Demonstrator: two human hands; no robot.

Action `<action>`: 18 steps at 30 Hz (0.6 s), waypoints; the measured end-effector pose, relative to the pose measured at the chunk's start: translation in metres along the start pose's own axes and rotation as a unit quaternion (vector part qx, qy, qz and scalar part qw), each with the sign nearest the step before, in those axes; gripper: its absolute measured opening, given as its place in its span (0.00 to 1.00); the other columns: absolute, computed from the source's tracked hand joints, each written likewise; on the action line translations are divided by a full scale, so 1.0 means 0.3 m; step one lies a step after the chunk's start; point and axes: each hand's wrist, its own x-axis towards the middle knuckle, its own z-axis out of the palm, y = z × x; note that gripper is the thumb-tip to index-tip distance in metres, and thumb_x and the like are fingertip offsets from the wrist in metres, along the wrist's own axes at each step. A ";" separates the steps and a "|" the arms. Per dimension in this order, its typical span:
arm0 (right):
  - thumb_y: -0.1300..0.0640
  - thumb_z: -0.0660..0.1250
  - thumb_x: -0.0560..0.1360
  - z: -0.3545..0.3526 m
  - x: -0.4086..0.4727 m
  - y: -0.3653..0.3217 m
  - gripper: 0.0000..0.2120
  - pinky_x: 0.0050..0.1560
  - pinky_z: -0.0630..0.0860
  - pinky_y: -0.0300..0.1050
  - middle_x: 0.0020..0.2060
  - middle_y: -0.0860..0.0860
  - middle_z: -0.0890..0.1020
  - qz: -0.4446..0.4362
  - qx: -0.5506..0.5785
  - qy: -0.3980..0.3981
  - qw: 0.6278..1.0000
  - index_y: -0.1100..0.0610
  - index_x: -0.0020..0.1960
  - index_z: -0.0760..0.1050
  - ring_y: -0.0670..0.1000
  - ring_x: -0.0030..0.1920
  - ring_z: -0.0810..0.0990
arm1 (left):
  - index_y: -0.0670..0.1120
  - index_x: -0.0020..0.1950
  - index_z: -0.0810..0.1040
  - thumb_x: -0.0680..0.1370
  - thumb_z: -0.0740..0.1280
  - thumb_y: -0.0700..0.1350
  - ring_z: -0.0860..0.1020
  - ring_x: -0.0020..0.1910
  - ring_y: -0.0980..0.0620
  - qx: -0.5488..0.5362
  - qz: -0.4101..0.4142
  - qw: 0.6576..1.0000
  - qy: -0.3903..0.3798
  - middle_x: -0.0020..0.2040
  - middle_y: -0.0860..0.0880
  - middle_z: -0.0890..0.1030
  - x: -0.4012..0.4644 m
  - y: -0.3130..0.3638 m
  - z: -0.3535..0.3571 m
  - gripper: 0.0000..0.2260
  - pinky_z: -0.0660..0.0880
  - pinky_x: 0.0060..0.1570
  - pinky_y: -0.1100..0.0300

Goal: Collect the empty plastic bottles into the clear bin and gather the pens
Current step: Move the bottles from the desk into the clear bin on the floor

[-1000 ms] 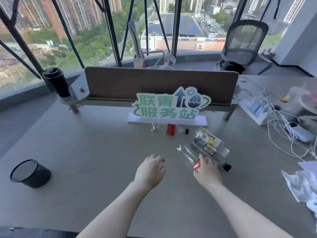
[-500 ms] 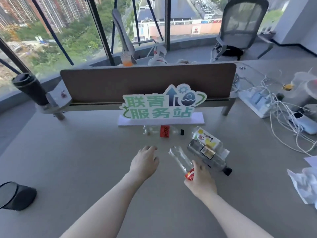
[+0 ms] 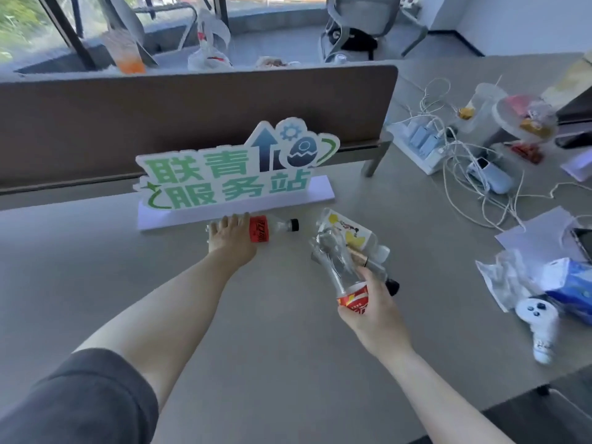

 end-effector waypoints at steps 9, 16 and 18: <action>0.48 0.73 0.70 0.089 -0.025 -0.080 0.37 0.57 0.69 0.44 0.65 0.46 0.72 -0.043 -0.001 -0.049 0.998 0.45 0.74 0.60 0.48 0.61 0.71 | 0.47 0.60 0.70 0.70 0.68 0.58 0.77 0.55 0.43 -0.116 -0.102 0.985 0.071 0.56 0.47 0.77 -0.331 -0.135 0.066 0.24 0.70 0.51 0.51; 0.50 0.72 0.71 0.187 -0.053 -0.302 0.36 0.53 0.66 0.41 0.64 0.49 0.75 -0.177 -0.019 -0.140 0.974 0.48 0.75 0.61 0.52 0.60 0.74 | 0.47 0.56 0.71 0.70 0.69 0.59 0.78 0.53 0.43 -0.196 -0.248 0.924 0.215 0.52 0.48 0.78 -0.695 -0.290 -0.024 0.22 0.70 0.48 0.53; 0.51 0.72 0.71 0.235 -0.087 -0.359 0.36 0.54 0.66 0.41 0.65 0.50 0.75 -0.218 -0.011 -0.180 0.959 0.48 0.76 0.61 0.52 0.61 0.74 | 0.47 0.55 0.70 0.71 0.68 0.60 0.78 0.52 0.43 -0.215 -0.298 0.900 0.235 0.52 0.49 0.78 -0.820 -0.320 -0.032 0.22 0.70 0.48 0.52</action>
